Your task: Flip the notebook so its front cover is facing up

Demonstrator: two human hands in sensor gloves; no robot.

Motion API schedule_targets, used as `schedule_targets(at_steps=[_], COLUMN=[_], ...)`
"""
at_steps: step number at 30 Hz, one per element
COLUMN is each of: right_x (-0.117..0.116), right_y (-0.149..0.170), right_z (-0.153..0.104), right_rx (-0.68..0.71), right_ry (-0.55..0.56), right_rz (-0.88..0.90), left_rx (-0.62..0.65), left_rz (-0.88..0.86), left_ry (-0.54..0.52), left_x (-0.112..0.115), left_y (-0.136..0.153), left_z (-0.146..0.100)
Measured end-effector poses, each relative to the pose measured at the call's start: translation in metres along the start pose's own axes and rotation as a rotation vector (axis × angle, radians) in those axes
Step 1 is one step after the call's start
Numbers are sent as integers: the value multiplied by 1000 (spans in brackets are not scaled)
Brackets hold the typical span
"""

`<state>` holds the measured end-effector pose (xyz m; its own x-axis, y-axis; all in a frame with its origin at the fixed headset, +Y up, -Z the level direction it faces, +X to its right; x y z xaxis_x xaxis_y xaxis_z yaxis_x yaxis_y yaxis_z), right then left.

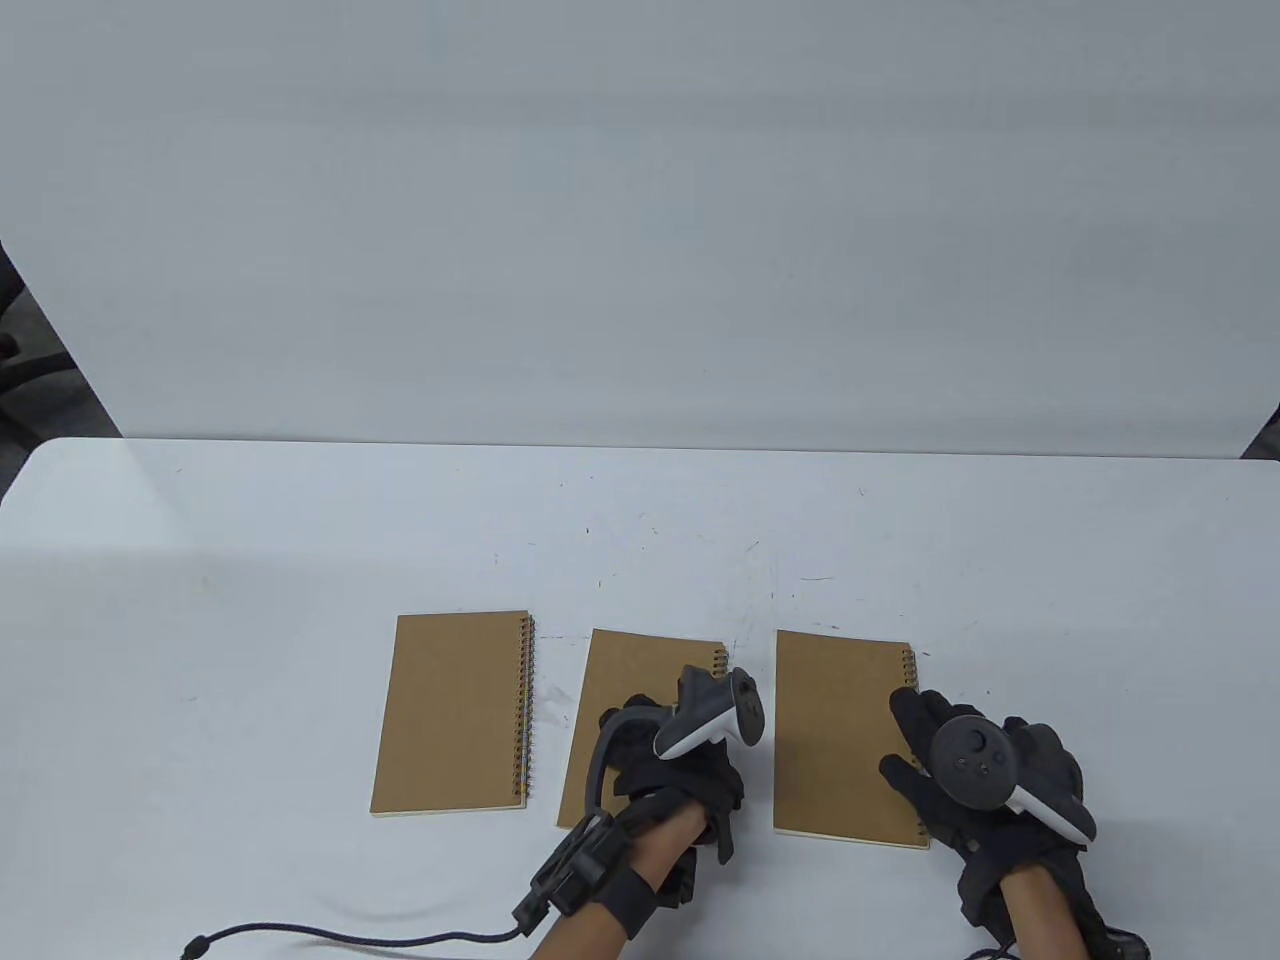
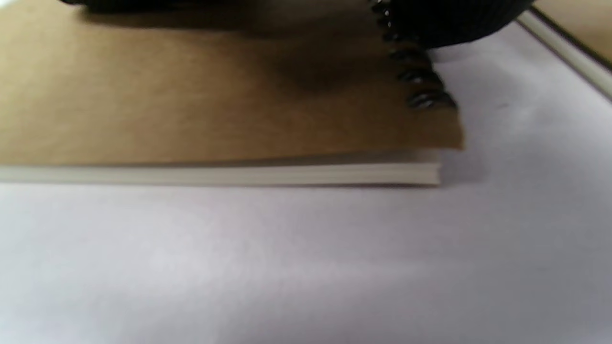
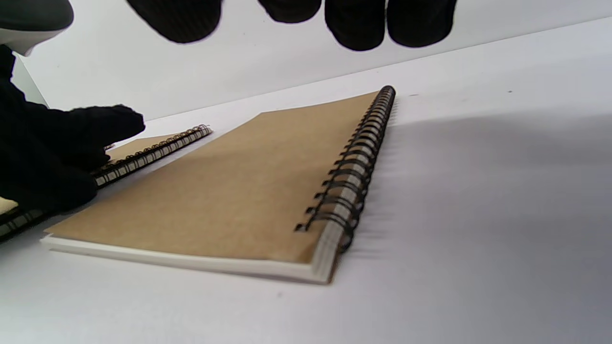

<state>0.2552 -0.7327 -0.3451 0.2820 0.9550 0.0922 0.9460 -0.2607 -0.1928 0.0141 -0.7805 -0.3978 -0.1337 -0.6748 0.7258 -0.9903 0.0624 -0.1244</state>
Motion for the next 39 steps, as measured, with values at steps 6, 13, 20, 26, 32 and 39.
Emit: schedule_targets(at_steps=[6,13,20,26,32,39], right_x=[-3,-4,-4,-4,-5,-7], right_y=[8,10,10,10,10,11], right_z=[0,1,1,0,0,-1], right_rx=[-38,-43,-43,-44,-49,-57], right_ry=[-20,-32,-33,-44,-49,-65], right_rz=[49,61,54,50,45,35], left_rx=[-13,17,106,238,101,5], left_rz=[2,-55,-201,-563,-551,-425], left_ry=[-19,-90,-223,-221,-176,-67], left_x=[-7,-33,-73,-66,-30,-10], left_y=[0,19,59,96,113,120], left_z=[-5,-28,-74,-70,-33,-15])
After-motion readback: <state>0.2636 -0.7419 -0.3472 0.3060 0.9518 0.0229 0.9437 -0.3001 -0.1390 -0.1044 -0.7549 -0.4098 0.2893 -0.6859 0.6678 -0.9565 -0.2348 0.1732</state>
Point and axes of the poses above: the tracker on the back of each hand, its own y axis roughly to the little-finger side, its own z axis roughly from the wrist to the fingertips, x = y × z, the point moved 2 cm from there along z, roughly from the wrist to the fingertips, and after that the axes turned 14 degrees about y, right-handed, at the moved point
